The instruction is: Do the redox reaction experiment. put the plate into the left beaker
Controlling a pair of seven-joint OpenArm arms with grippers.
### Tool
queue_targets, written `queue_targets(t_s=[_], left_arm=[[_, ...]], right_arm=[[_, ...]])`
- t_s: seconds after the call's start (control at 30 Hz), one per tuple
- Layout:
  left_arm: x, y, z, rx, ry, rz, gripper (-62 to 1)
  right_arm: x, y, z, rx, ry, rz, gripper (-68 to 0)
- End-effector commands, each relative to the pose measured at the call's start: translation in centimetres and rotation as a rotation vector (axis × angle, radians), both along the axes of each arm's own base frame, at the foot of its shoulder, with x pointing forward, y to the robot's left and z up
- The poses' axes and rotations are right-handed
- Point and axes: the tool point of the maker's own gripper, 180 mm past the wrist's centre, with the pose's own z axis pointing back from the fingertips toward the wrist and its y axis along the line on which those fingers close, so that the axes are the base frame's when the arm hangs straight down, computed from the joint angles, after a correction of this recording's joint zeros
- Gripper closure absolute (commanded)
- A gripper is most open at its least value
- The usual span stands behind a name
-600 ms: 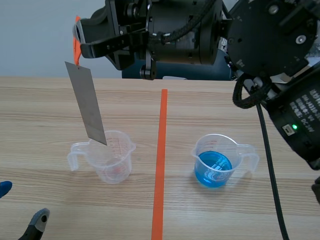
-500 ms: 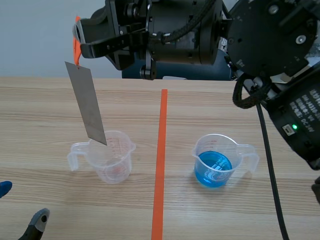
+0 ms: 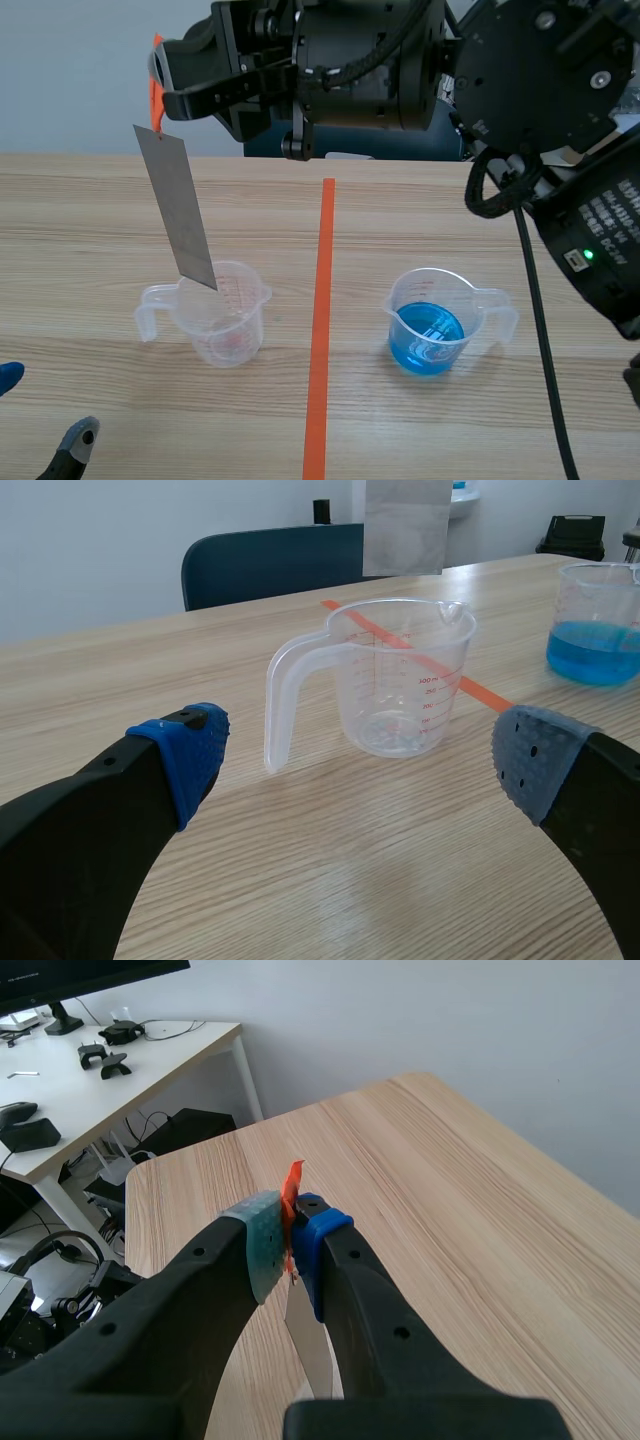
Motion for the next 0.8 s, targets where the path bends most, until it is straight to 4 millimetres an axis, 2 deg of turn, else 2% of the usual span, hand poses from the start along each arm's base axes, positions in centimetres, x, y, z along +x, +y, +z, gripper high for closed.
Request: queue_targets(t_s=[0.0, 0.53, 0.77], left_arm=[[0.17, 0.18, 0.67, -0.006, -0.025, -0.002, -55.5], [0.17, 0.17, 0.66, -0.005, -0.024, -0.002, -55.5], [0.16, 0.17, 0.66, -0.005, -0.024, -0.002, -55.5]], right_arm=[[0.04, 0.05, 1.04, 0.025, -0.022, 0.001, -0.2], [0.07, 0.04, 0.99, 0.022, -0.022, 0.000, -0.2], [0.05, -0.02, 0.28, 0.012, -0.008, -0.007, -0.2]])
